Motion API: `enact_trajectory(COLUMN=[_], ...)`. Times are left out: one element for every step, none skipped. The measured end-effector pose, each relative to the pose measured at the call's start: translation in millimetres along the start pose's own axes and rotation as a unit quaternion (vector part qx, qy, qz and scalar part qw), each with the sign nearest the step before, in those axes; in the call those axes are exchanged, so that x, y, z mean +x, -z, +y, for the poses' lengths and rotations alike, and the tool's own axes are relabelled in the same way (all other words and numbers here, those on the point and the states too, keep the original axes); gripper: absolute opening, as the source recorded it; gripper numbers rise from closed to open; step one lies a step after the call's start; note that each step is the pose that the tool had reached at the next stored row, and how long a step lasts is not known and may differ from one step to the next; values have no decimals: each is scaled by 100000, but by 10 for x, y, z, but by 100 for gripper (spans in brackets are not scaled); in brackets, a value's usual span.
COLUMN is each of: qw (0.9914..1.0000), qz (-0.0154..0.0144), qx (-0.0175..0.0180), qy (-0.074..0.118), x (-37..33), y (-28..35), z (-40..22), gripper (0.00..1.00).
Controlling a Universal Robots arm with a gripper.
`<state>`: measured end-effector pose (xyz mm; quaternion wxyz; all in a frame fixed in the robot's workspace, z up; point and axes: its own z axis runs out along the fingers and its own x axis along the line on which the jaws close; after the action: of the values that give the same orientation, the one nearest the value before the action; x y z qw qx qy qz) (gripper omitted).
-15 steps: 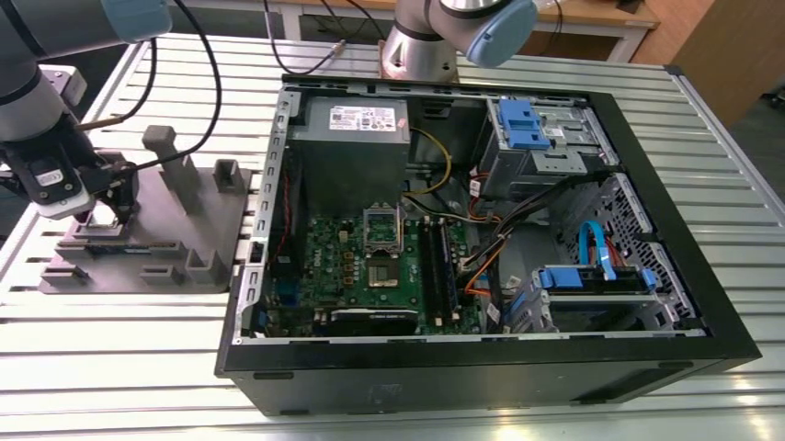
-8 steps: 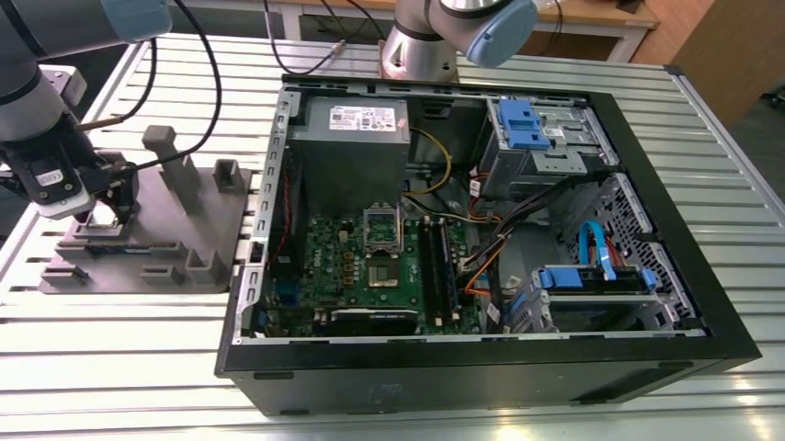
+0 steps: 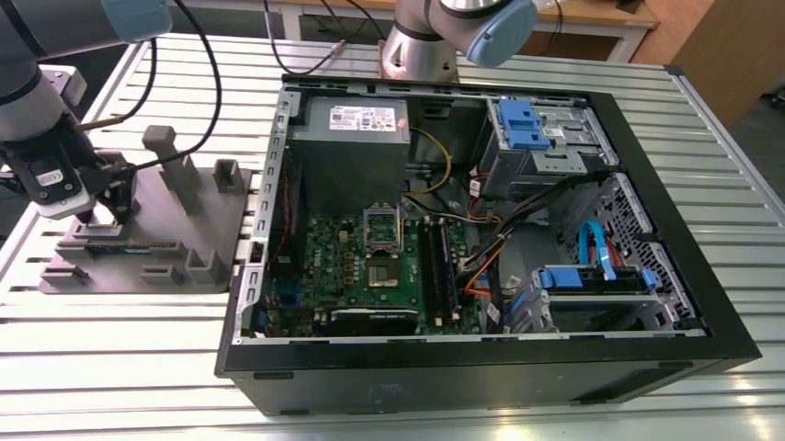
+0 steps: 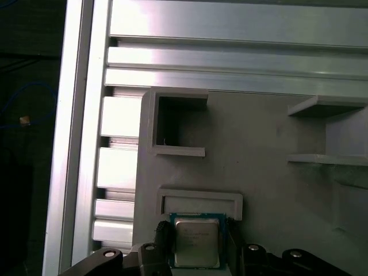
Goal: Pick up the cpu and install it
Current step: 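Pick up the cpu and move it towards the insertion slot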
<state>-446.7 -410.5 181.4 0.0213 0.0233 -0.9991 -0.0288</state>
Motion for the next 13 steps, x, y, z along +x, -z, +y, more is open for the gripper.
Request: enact_trajectory(qw=[100000,100000,100000,100000,100000,100000,100000,100000,100000,100000,100000,100000,100000], qz=[1,0,-1,-3,2,11,6,-2,2,1,5,4,1], qx=[-2,-2,-2,-3,1,2,0,-1,-2,-4,0,1,-1], qy=[0,0,1,0,1,0,1,0,-1,-1,-1,-2,-2], x=[0,0,0,0,0,0,1,1,1,2,2,2,2], y=[0,1,1,2,6,12,18,26,33,41,51,59,67], z=[0,0,0,0,0,1,1,1,2,2,3,3,4], gripper=[47,47,47,47,47,47,47,47,47,47,47,47,47])
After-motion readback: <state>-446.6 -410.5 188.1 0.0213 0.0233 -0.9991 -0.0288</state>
